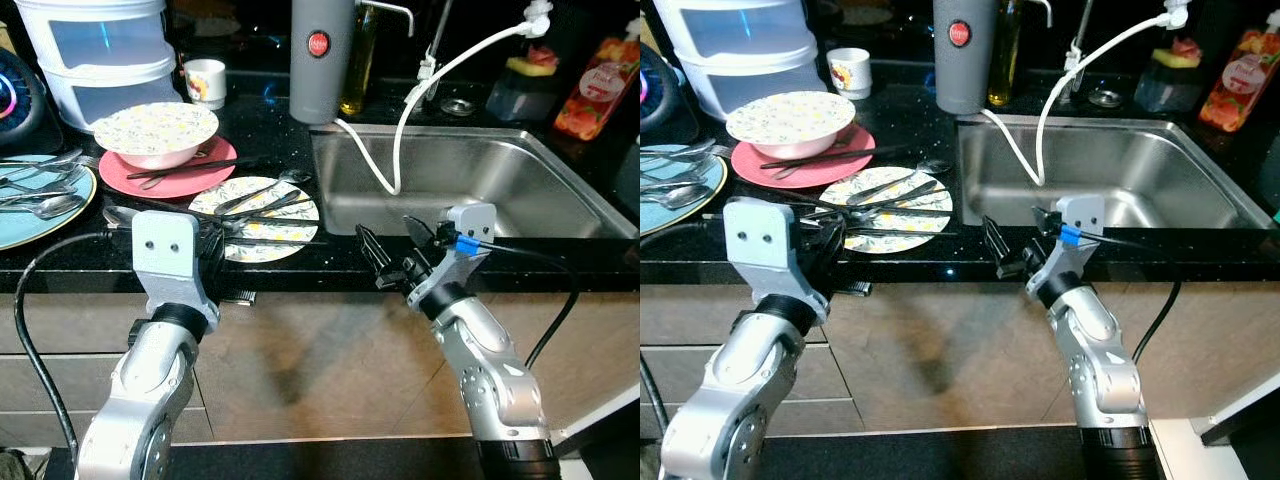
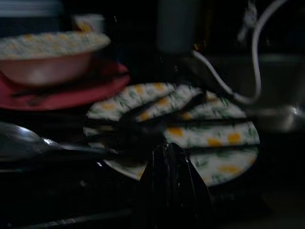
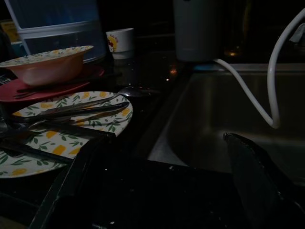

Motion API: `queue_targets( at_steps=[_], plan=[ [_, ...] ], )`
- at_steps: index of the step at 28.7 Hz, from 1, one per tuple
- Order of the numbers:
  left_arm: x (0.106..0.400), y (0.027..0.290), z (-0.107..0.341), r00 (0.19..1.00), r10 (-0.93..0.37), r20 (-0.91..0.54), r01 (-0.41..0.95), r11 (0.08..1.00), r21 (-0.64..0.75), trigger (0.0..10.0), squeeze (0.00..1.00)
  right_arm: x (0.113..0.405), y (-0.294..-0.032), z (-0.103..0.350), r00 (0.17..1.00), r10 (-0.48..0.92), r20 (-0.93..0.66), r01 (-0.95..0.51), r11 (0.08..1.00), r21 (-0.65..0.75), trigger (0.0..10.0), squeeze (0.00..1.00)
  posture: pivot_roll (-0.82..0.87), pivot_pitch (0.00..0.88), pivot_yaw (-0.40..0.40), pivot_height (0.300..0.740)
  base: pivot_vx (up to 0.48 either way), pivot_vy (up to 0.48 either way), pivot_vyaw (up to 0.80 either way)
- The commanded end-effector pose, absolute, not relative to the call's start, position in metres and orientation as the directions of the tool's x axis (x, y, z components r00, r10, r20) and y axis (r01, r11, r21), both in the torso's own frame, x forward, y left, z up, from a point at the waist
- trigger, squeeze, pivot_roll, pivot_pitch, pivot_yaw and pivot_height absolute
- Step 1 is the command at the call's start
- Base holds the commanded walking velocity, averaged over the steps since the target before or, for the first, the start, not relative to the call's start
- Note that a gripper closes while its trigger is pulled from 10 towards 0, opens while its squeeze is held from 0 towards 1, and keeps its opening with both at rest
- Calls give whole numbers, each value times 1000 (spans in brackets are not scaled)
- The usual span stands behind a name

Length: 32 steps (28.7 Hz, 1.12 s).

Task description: Kitchen organization

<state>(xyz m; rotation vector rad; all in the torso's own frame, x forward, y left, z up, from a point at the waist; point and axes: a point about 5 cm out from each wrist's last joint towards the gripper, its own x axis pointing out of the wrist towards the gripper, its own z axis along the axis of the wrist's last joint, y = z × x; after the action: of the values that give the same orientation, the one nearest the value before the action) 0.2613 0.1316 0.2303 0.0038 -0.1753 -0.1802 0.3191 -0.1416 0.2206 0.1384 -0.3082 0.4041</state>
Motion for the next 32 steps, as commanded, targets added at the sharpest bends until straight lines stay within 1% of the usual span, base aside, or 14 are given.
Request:
queue_targets(
  at_steps=[1,2,4,7,11,16,18,24,32],
  plan=[
    [259,128,230,972,-191,139,188,982,32,10000,0,320,-143,217,880,370,299,-409,909,78,10000,0,-30,125,-37,740,0,0,0],
    [260,129,227,980,-175,94,173,984,33,10000,0,320,-143,217,879,371,298,-410,909,78,10000,0,-29,126,-37,740,0,0,0],
    [260,130,225,989,-138,42,139,990,-17,10000,0,320,-143,217,879,373,297,-411,908,76,10000,0,-28,126,-37,740,0,0,0],
    [261,127,230,989,-145,37,147,988,-47,10000,0,321,-144,217,879,374,296,-412,908,74,10000,0,-27,128,-39,740,0,0,0],
    [263,129,226,992,-115,-53,115,993,0,10000,0,321,-144,217,879,377,293,-413,908,73,10000,0,-27,127,-38,740,0,0,0],
    [264,135,221,993,-79,-83,80,997,2,10000,0,321,-144,216,880,378,289,-414,908,73,10000,0,-26,126,-37,740,0,0,0],
    [264,139,218,990,-55,-132,55,998,-2,10000,0,320,-144,215,881,378,286,-414,907,74,10000,0,-29,126,-36,740,0,0,0],
    [263,139,218,986,-54,-160,54,999,-4,10000,0,320,-144,213,881,379,282,-414,907,75,10000,0,-27,120,-34,740,0,0,0],
    [269,137,218,988,-77,-131,77,997,-2,10000,0,318,-141,212,878,385,284,-420,905,73,10000,0,-31,109,-31,740,0,0,0]
  ],
)
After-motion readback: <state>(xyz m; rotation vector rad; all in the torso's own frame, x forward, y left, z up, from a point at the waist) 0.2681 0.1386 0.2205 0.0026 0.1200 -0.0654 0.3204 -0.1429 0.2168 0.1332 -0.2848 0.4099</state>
